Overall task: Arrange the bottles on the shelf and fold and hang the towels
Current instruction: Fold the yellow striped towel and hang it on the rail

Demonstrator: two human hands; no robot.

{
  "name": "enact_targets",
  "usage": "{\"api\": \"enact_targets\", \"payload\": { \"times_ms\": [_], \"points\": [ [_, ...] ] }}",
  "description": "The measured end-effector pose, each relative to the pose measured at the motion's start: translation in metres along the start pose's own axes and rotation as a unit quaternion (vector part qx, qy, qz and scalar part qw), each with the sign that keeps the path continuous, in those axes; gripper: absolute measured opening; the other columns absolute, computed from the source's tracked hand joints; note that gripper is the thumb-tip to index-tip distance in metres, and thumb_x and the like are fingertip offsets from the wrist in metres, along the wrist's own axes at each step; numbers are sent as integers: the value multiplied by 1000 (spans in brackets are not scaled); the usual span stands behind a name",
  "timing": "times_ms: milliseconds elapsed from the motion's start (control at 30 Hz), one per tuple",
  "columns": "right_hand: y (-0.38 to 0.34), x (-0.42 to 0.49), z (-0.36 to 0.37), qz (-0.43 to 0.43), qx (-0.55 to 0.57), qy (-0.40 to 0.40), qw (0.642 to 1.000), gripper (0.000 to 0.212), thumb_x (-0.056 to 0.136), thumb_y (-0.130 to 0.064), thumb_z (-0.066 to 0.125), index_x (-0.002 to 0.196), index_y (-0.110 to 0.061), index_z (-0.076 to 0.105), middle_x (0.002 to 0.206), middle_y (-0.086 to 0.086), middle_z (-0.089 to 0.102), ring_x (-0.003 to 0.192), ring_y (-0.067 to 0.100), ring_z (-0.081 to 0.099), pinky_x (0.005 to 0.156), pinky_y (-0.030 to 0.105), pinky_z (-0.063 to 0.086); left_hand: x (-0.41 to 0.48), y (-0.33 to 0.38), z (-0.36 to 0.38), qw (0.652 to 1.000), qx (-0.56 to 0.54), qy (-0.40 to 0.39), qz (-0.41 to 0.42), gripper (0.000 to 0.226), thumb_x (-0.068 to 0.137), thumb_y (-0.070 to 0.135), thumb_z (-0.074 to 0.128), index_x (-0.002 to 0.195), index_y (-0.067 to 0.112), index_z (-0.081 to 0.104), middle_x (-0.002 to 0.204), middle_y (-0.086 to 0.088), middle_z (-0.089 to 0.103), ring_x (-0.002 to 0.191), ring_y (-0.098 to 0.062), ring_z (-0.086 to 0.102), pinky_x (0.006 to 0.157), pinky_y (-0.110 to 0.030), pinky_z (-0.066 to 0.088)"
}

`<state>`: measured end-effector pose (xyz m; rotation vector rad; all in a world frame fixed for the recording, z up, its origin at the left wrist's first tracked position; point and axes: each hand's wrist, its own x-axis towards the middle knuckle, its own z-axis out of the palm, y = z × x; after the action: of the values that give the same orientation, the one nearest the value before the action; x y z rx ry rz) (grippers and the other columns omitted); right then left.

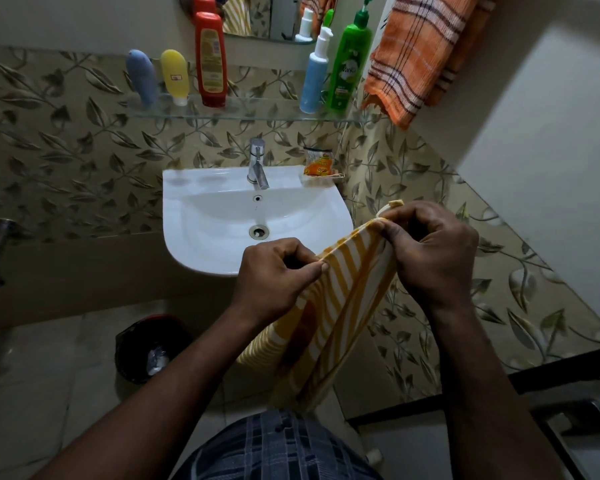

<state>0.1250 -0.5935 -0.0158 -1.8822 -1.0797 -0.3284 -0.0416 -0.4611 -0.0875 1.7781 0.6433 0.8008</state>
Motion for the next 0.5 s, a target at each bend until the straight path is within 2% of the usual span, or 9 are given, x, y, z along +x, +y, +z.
{"api": "enact_targets", "payload": {
  "times_ms": [133, 267, 367, 433, 500],
  "points": [
    [3, -2, 1, 3, -11, 18, 1000, 12, 84, -24, 85, 92, -18, 79, 91, -9, 73, 85, 2, 69, 77, 20, 57, 2, 6, -1, 999, 42, 25, 14, 18, 83, 24, 88, 80, 20, 71, 76, 7, 75, 71, -9, 72, 66, -39, 63],
    [9, -3, 3, 21, -28, 23, 999, 13, 83, -25, 86, 91, -18, 80, 90, -8, 73, 82, 4, 68, 76, 19, 56, 3, 12, -1, 1000, 25, 4, -8, 12, 89, 20, 82, 100, 22, 80, 82, 10, 78, 79, -4, 74, 77, -35, 64],
    [14, -6, 10, 25, -53, 32, 998, 18, 80, -24, 89, 93, -18, 80, 92, -8, 72, 84, 4, 63, 79, 22, 54, 7, 12, 1, 999, 27, 2, -26, 6, 92, 19, 78, 95, 20, 84, 85, 11, 79, 82, -3, 74, 80, -35, 63],
    [19, -9, 16, 42, -84, 25, 995, 27, 78, -22, 90, 102, -16, 79, 102, -5, 71, 93, 2, 58, 86, 26, 54, 10, 11, 4, 999, 34, 10, -39, 6, 93, 21, 76, 91, 21, 82, 83, 10, 77, 80, -4, 72, 75, -28, 59],
    [24, -13, 19, 76, -66, 25, 995, 32, 80, -20, 88, 110, -15, 78, 110, -2, 71, 100, 6, 61, 93, 31, 57, 11, 10, 5, 997, 41, 23, -54, 8, 94, 22, 75, 87, 23, 79, 80, 10, 75, 77, -4, 70, 68, -19, 52]
  ]
}}
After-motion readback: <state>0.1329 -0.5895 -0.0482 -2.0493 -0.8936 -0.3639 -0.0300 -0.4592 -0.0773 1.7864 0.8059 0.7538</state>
